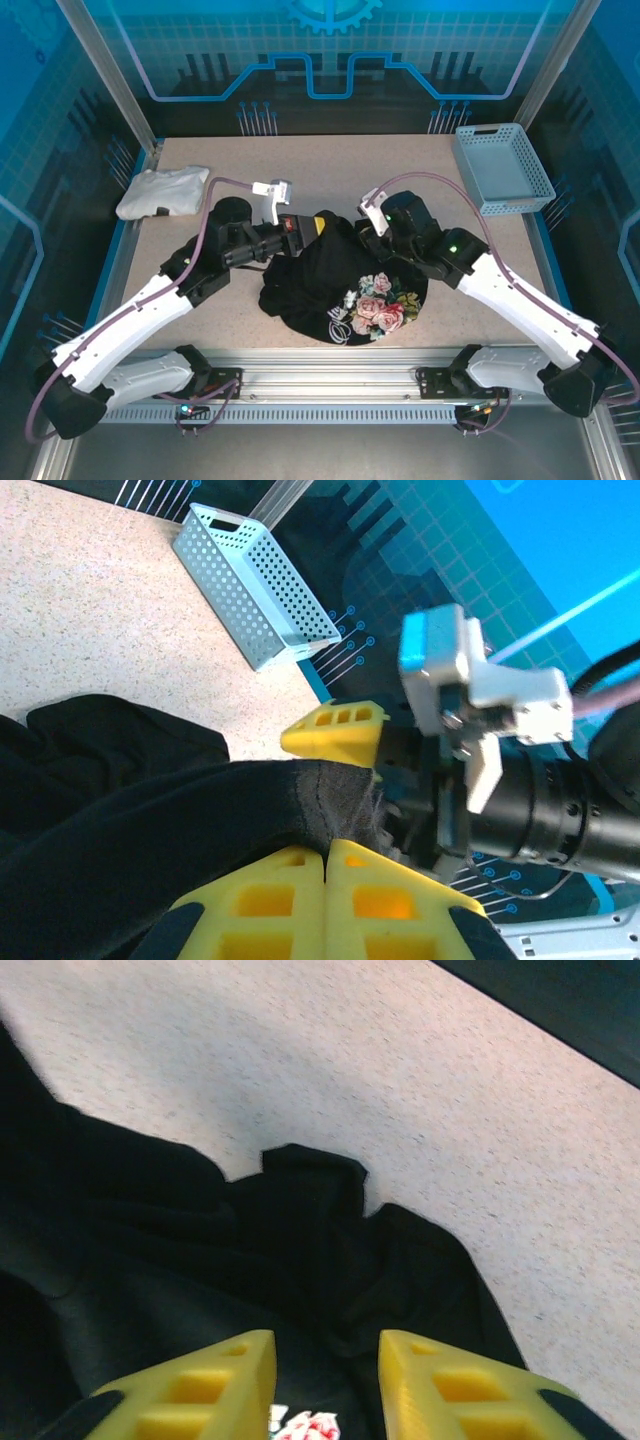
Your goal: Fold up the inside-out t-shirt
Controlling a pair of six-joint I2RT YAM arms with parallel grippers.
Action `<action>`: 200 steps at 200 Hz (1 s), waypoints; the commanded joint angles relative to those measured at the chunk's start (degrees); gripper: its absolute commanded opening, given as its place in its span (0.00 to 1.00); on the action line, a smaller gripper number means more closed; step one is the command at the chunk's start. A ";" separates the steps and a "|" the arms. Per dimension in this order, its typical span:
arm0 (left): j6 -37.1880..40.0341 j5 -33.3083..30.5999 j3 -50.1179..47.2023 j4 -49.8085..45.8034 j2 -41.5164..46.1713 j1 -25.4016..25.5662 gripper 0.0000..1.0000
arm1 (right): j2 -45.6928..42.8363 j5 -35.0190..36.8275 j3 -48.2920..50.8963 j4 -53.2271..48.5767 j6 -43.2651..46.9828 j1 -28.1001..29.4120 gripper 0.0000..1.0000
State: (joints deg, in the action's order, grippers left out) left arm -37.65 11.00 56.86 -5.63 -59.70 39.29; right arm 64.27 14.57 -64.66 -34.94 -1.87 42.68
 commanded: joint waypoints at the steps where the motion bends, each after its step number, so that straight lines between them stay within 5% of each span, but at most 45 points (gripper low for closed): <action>1: -1.55 -1.66 1.23 2.82 -0.67 0.57 0.00 | -5.65 -14.56 3.44 5.20 1.34 1.52 0.42; 33: -1.35 -2.07 1.36 2.76 -1.06 1.24 0.00 | -6.87 -28.55 9.53 21.04 -4.27 2.82 0.53; 55: -1.29 -2.13 1.42 2.95 -1.12 1.62 0.00 | -3.29 -27.54 10.91 28.38 -9.15 3.84 0.71; 74: -1.24 -2.19 1.37 3.01 -0.86 1.79 0.00 | 0.34 -24.65 10.96 31.97 -12.34 4.56 0.73; 84: -1.20 -2.42 1.25 2.91 -0.55 1.77 0.00 | 1.47 -23.25 11.04 32.64 -13.27 4.85 0.65; 101: -0.59 -3.47 0.97 2.51 0.21 1.80 0.00 | 1.44 -19.04 11.27 31.01 -12.65 4.63 0.30; 125: 1.13 -5.75 0.15 1.87 1.75 1.76 0.00 | -1.46 -20.59 13.11 30.49 -9.94 2.27 0.00; 167: 7.22 -9.69 -0.51 -0.33 2.83 1.50 0.00 | -3.59 -48.92 13.95 33.29 -8.16 -7.21 0.00; 200: 11.33 -8.46 -2.15 -1.47 3.85 0.16 0.18 | -3.78 -59.88 15.62 36.26 -10.58 -11.91 0.00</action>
State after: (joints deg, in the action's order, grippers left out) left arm -31.20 4.19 56.45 -6.15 -57.82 40.60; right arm 61.41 -31.83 -50.70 -1.98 -11.16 33.36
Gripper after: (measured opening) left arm 0.130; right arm 0.064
